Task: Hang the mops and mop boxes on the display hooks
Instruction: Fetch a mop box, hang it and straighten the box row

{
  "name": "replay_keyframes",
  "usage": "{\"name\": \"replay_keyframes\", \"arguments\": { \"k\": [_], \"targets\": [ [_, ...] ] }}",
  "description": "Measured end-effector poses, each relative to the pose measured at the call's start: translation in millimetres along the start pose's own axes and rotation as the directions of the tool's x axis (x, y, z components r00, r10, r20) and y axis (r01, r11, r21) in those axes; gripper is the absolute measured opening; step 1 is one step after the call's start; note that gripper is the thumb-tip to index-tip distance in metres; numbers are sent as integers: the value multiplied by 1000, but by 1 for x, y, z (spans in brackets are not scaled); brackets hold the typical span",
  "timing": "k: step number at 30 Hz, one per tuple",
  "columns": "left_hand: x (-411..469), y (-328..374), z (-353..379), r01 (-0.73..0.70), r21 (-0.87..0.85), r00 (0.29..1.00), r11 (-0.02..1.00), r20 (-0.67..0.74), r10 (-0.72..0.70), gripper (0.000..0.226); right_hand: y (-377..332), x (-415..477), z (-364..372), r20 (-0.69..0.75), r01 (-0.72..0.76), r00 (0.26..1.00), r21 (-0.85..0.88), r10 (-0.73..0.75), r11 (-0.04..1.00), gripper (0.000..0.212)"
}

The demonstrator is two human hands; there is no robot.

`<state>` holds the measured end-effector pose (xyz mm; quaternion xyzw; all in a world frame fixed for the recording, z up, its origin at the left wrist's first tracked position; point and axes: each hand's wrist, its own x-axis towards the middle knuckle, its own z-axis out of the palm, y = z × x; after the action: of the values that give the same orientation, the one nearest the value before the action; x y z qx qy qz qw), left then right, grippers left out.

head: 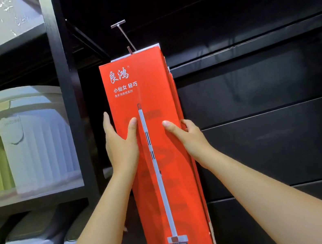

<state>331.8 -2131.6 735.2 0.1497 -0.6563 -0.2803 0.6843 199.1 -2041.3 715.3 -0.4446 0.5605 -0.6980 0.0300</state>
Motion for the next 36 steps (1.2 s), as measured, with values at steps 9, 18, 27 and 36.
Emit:
{"name": "replay_keyframes", "arguments": {
  "k": [9, 18, 27, 36],
  "targets": [
    [-66, -37, 16, -477, 540, 879, 693, 302, 370, 74, 77, -39, 12, 17, -99, 995, -70, 101, 993, 113],
    [-66, -56, 23, -503, 646, 863, 575, 332, 381, 68, 67, -49, 12, -12, -128, 992, -93, 128, 987, 132],
    [-68, -49, 20, -502, 568, 865, 652, 311, 395, 70, 70, -58, 6, 52, -89, 994, -67, 93, 994, 116],
    [-103, -41, 47, -482, 529, 871, 698, 204, 447, 81, 159, -8, 0, 70, -355, 935, 135, 348, 925, 112]
  ]
}}
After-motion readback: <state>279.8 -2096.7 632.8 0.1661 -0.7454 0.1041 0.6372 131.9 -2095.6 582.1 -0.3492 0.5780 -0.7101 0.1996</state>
